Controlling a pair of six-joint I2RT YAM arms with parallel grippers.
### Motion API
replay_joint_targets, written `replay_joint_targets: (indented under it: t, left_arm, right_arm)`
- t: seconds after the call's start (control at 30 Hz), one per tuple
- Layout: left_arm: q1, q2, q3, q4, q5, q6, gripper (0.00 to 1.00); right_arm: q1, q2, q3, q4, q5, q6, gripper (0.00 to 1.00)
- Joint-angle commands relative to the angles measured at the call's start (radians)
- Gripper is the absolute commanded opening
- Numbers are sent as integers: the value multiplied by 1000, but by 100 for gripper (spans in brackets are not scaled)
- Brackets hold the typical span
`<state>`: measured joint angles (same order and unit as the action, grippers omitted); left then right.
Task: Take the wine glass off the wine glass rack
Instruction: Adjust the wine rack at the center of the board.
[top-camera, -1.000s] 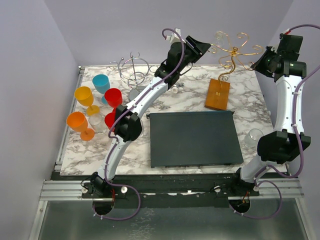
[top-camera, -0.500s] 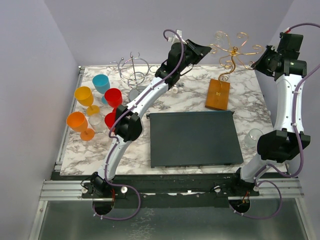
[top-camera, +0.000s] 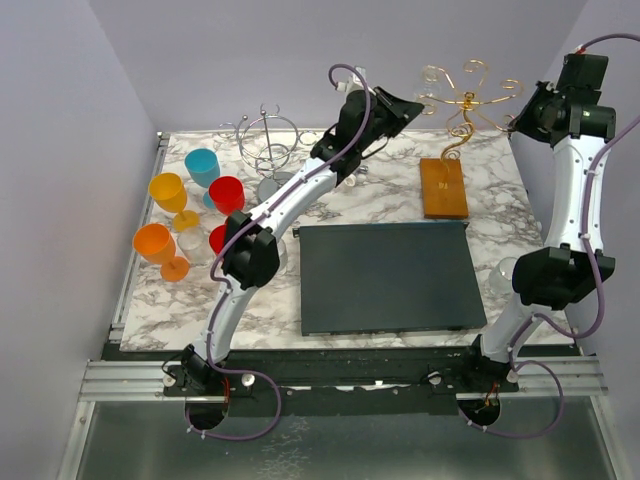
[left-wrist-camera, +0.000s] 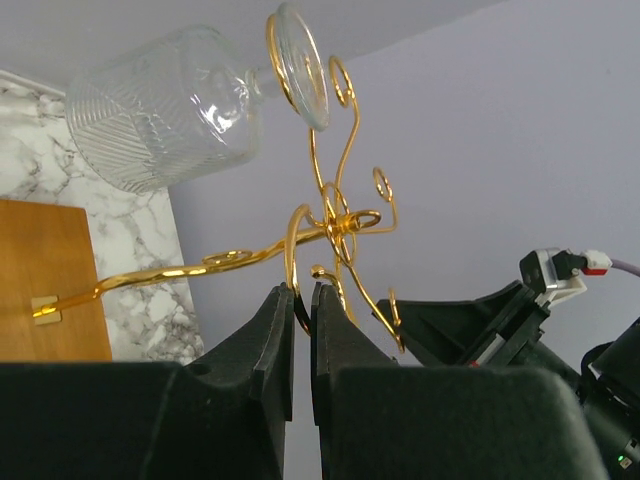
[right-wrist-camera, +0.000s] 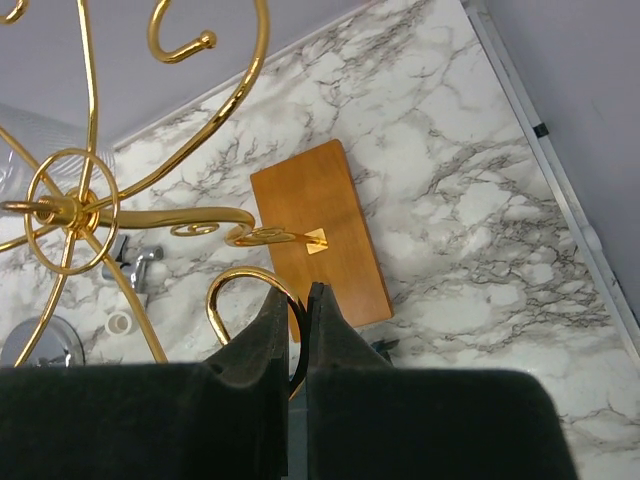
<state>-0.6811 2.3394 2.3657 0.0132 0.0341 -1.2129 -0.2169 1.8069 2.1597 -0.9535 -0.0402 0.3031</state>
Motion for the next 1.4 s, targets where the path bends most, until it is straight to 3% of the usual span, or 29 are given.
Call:
replay_joint_targets:
  t: [0.0,0.6,0.67,0.77,0.87,0.97,1.37]
  left_arm:
    - [-50,-108,-52,-12,30,69,0]
    - [-133,-102,9,-108,0,93,0]
    - [-133,-94,16,-109,1,95,5]
    - [-133,-78,39,-110,1,100,9]
    - [-133,-60,66,-112,2,104,10]
    - [-133,-41,95,-111,2,102,10]
    - [-130,-14,144,-111,-26,91,20]
  right_arm:
    - [-14,95,48,41,136,51,1]
    - [-20,195,113,14,184,39,0]
    - [-25,194,112,12,183,41,1]
    - [-29,187,112,18,184,41,10]
    - [-32,176,126,17,177,44,29]
    - [-33,167,151,16,151,45,39]
    - [-35,132,243,-3,48,71,57]
